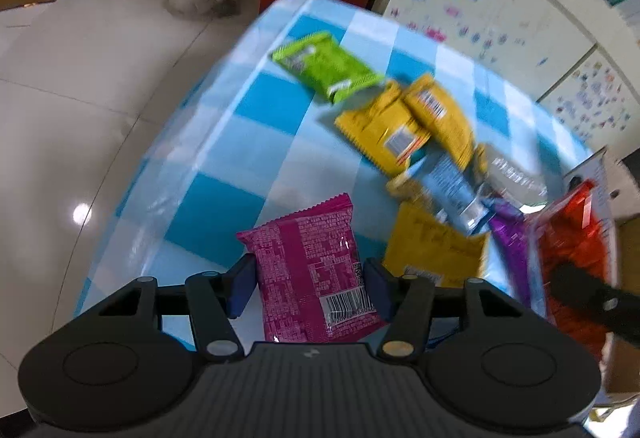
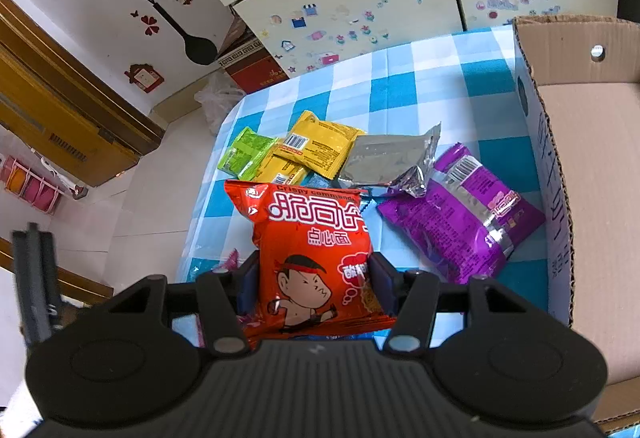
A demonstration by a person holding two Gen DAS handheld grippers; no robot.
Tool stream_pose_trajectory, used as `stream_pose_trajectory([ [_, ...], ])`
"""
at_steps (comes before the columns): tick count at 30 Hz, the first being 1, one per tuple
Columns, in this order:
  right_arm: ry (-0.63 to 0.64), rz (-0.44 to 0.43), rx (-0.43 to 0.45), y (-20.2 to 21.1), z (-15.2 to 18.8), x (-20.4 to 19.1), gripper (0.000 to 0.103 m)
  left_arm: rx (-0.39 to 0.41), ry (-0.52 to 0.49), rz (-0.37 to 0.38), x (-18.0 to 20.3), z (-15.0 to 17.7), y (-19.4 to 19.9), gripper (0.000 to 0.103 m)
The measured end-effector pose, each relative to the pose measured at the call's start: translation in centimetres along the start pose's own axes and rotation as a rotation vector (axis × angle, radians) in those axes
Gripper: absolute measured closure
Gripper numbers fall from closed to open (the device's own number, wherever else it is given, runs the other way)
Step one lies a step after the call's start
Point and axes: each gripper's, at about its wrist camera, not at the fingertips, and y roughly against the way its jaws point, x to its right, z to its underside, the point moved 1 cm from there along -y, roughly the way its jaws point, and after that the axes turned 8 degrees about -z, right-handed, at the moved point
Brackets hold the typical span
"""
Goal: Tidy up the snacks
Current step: 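Grasp the pink packet with the left gripper while the right gripper holds the red packet, then carry the red packet and pink packet into the cardboard box and open both grippers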
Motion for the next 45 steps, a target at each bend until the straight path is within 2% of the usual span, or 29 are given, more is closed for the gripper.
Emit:
stream_pose_trajectory([
  [6,0.021,-0.003,0.010,0.4,0.0,-0.5,0.046,0.084,-0.003,0.008,0.5,-0.8,2.1,0.040],
  [17,0.038,0.004,0.055,2.2,-0.4,-0.9,0.046,0.181,-0.012,0.053,2.6,-1.9,4.5,0.040],
  [25,0.020,0.048,0.121,4.7,-1.1,-0.3,0.046,0.254,-0.089,0.098,5.7,-1.6,6.1,0.040],
  [34,-0.045,0.083,0.213,8.5,-1.6,1.4,0.046,0.296,-0.185,0.253,9.8,-0.8,7.1,0.040],
  [45,-0.216,0.177,0.362,14.7,-0.7,6.3,0.046,0.286,-0.267,0.480,14.4,1.0,7.6,0.040],
])
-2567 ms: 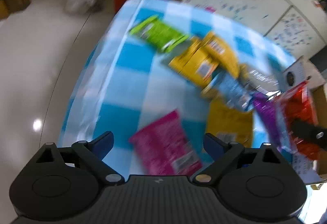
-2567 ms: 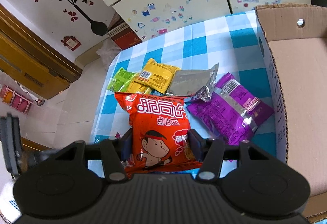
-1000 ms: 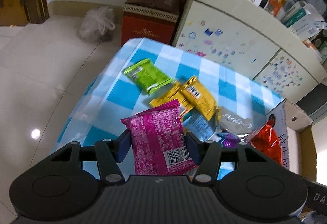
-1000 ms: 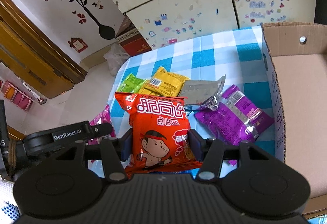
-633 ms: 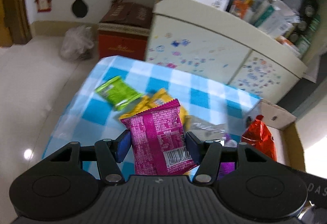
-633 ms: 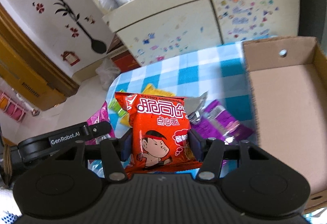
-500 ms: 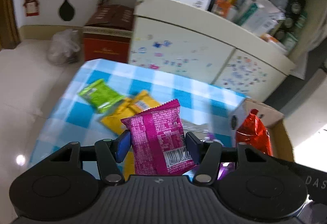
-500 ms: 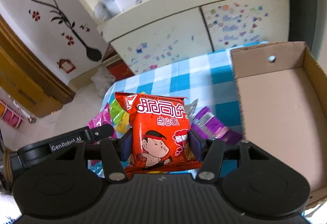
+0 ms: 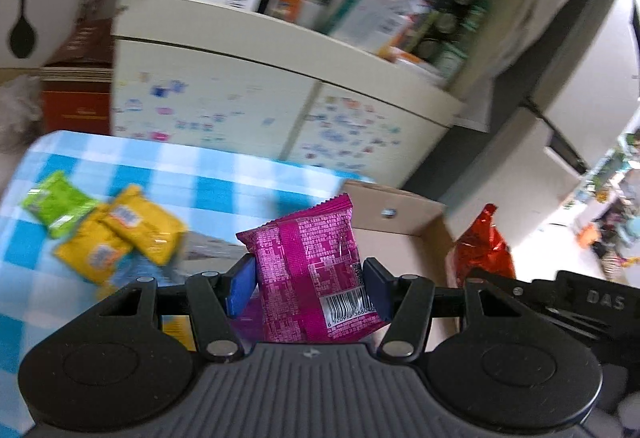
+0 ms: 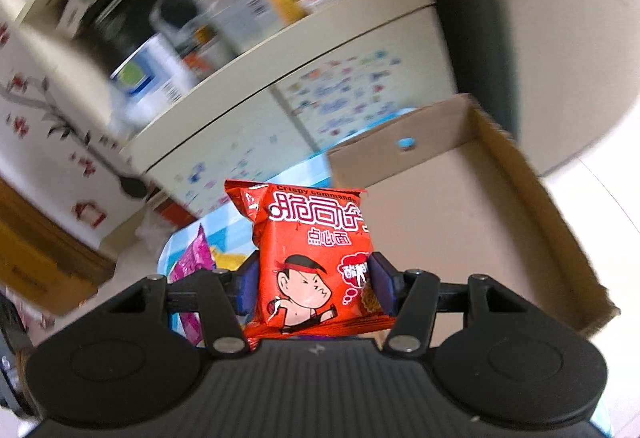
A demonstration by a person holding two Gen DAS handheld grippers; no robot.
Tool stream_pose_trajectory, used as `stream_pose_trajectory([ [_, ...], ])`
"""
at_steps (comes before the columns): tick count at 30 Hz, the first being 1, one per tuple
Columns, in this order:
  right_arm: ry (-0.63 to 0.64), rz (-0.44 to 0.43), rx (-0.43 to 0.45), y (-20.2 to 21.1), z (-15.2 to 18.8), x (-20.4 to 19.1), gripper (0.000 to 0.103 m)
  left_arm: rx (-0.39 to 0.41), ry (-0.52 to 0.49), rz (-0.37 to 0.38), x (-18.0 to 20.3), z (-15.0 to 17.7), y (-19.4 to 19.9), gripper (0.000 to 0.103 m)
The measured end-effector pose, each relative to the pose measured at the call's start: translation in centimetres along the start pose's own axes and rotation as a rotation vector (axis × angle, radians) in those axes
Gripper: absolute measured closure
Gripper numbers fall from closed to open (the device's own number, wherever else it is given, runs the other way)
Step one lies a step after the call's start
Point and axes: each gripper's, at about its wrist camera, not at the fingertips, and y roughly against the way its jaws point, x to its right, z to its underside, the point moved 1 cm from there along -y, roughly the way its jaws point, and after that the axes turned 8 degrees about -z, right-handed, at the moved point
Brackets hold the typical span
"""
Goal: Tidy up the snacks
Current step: 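Carry the red packet and pink packet into the cardboard box and open both grippers, then move both grippers back over the remaining snack packets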
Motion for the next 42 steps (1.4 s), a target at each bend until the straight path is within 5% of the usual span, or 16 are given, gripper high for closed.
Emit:
stream_pose_trajectory([
  [9,-0.173,0.078,0.052,1.3,-0.9,4.3,0.046,-0.019,-0.064,0.137,4.2,1.2,-1.9,0.040],
  [19,-0.257,0.142,0.057,1.8,-0.7,6.3,0.045,-0.098,-0.118,0.185,7.4,3.5,-4.9,0.039],
  [24,-0.272,0.185,0.053,1.6,-0.6,6.8,0.037,-0.114,-0.141,0.184,8.1,4.3,-5.2,0.021],
  [26,-0.273,0.194,0.065,1.7,-0.7,6.9,0.032,-0.113,-0.137,0.170,8.1,4.1,-4.9,0.012],
  [33,-0.169,0.185,0.091,1.7,-0.9,5.5,0.029,-0.071,-0.102,0.127,5.9,1.9,-2.7,0.011],
  [42,0.055,0.097,0.038,-0.1,0.0,1.3,0.029,-0.035,-0.058,-0.029,0.7,-0.5,-0.3,0.010],
])
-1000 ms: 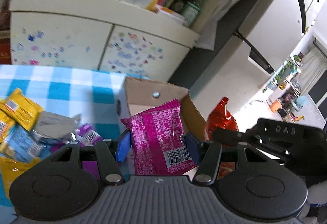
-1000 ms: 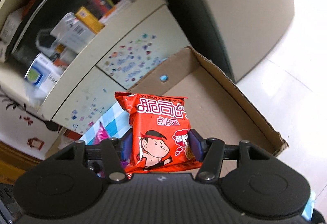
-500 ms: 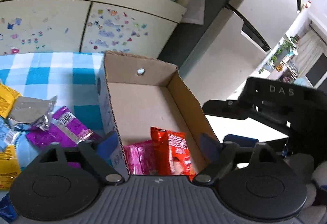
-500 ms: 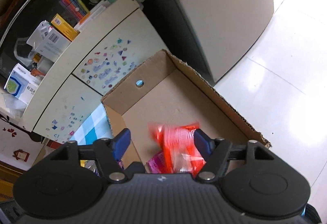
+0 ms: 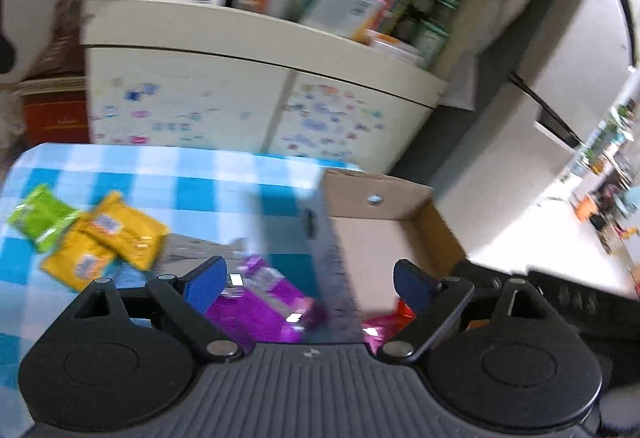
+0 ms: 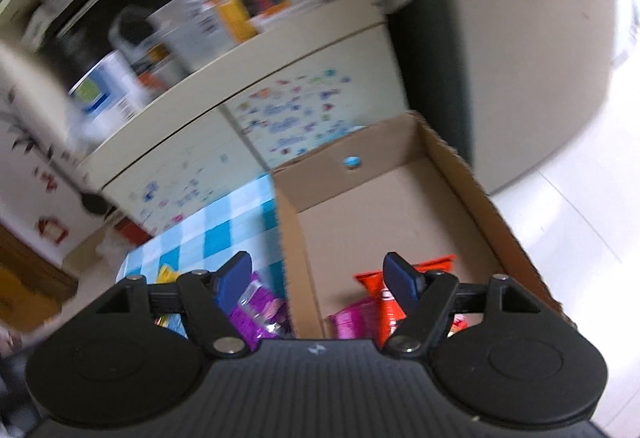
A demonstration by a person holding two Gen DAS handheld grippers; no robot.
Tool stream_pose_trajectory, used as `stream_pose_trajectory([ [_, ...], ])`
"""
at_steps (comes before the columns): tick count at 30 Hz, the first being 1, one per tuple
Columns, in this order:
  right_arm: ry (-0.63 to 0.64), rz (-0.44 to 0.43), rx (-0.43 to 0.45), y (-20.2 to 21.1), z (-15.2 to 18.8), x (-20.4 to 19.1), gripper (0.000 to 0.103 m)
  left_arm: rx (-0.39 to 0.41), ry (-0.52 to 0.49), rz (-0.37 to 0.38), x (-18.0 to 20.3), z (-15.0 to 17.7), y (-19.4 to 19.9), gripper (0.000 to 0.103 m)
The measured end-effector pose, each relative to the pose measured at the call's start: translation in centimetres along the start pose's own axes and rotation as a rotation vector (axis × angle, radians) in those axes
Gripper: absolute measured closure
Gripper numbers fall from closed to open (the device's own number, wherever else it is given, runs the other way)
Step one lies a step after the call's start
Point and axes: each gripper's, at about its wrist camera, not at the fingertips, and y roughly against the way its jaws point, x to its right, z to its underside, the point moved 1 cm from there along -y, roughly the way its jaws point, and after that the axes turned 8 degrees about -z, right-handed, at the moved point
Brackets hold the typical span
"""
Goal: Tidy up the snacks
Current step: 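Move both grippers back over the remaining snack packets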
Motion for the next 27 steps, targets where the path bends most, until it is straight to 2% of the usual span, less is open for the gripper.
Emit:
stream_pose_trajectory([
  [7,0.142,-0.074,-0.064,-1.4,1.7,-3.4,0.029,0.007,0.037,-0.114,-3.7,-1.0,1.3,0.010],
  [14,0.258,-0.122,-0.104,-2.2,3.5,-5.9,0.029,0.001,0.077,-0.169,-6.8,-1.1,2.3,0.009],
  [20,0.333,-0.175,-0.174,-3.5,5.5,-8.0,0.029,-0.037,0.087,-0.222,-9.1,-0.5,2.3,0.008],
  [27,0.422,-0.215,-0.310,-5.8,9.1,-9.8,0.029,-0.142,0.116,-0.231,-11.4,1.3,0.3,0.007],
])
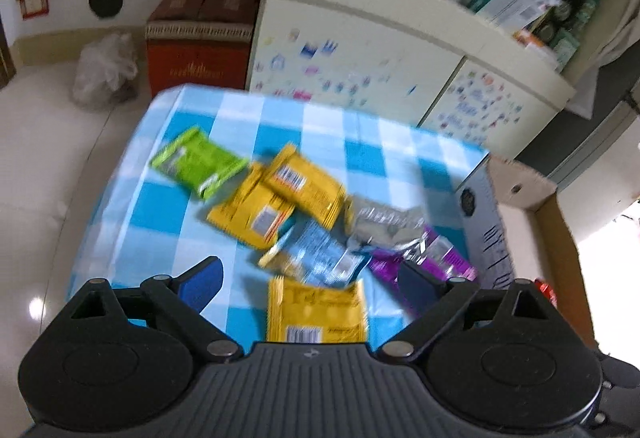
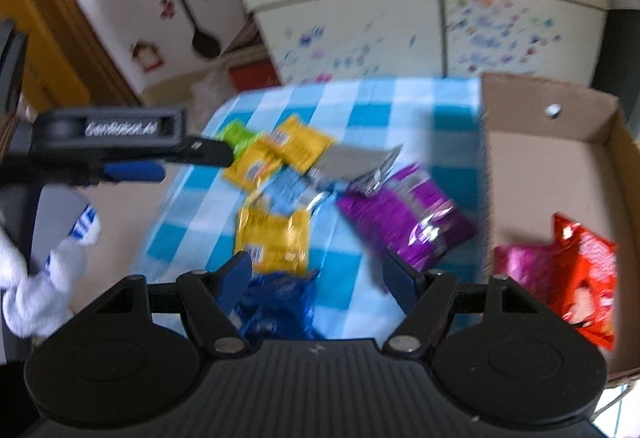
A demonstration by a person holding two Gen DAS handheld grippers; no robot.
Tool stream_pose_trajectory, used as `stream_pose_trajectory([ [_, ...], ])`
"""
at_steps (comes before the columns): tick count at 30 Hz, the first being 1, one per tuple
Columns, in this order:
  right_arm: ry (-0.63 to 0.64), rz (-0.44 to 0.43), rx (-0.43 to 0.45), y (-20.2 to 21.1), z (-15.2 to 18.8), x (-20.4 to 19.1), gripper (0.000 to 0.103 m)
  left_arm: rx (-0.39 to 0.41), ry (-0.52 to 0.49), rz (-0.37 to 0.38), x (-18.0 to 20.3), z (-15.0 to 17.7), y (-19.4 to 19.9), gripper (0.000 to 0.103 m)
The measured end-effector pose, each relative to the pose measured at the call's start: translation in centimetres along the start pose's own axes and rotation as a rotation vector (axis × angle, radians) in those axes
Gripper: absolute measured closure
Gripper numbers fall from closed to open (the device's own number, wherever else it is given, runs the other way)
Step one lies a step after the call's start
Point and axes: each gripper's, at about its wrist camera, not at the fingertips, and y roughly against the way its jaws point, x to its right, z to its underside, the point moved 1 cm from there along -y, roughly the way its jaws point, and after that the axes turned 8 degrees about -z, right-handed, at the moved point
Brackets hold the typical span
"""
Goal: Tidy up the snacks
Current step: 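Move both grippers back over the remaining snack packets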
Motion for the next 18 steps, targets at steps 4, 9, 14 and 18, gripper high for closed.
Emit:
stream_pose_trajectory([
  [4,0.066,0.016,-0.064,-1.6,1.2,-1.0,0.028,-0.059,0.017,0.009,-0.6,0.6,-1.7,0.006],
  [9,0.120,0.017,-0.111,-2.9,2.1,-1.9,0.023,-0.134,-0.027,0.016,0.1,1.4,-3.9,0.006],
  [14,0.144,-0.012,-0.135,-3.6,2.4,-2.4,0.022,-0.170,-0.083,0.037,1.2,1.8,-5.5,0.006],
  [18,0.164,-0.014,-0.154,-4.3,2.7,-2.6,0.021,-0.194,-0.114,0.041,1.8,2.2,-6.6,0.006],
])
